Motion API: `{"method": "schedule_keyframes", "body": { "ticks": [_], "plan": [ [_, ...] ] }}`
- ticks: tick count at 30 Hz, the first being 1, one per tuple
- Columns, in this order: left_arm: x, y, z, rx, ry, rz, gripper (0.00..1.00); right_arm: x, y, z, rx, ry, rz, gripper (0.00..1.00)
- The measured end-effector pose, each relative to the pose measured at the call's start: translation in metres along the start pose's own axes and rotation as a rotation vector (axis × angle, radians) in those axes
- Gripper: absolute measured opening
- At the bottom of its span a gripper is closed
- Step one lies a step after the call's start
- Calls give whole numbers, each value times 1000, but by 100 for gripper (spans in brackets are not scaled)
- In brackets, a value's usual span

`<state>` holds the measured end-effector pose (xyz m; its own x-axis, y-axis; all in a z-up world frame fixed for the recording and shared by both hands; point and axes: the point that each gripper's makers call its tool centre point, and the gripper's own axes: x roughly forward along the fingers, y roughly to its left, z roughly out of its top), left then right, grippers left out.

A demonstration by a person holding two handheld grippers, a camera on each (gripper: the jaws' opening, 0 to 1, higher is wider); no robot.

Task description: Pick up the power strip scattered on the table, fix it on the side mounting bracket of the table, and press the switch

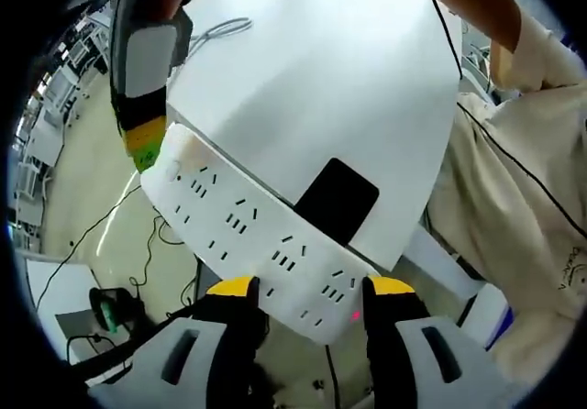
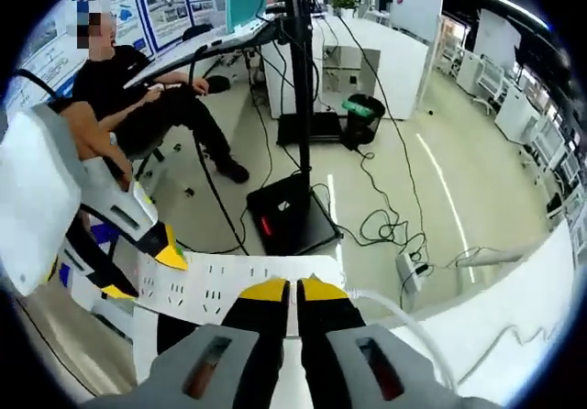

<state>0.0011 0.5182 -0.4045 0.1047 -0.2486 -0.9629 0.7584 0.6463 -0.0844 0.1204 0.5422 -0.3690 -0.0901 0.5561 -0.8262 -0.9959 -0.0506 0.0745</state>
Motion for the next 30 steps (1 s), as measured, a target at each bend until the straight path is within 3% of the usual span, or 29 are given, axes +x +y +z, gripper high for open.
{"method": "schedule_keyframes", "body": {
  "ticks": [3,11,18,30],
  "plan": [
    [0,0,0,-1,-3,0,50,-3,2,-2,1,-6,6,2],
    [1,0,1,-4,3,2,50,-42,2,-11,8,-120,-5,5],
    [1,-1,-1,-3,31,5,50,-67,-2,-21,14,-167,-27,7],
    [0,-3,-4,-9,-10,7,50,-113,-13,-50,26,-256,-93,9]
  ]
}}
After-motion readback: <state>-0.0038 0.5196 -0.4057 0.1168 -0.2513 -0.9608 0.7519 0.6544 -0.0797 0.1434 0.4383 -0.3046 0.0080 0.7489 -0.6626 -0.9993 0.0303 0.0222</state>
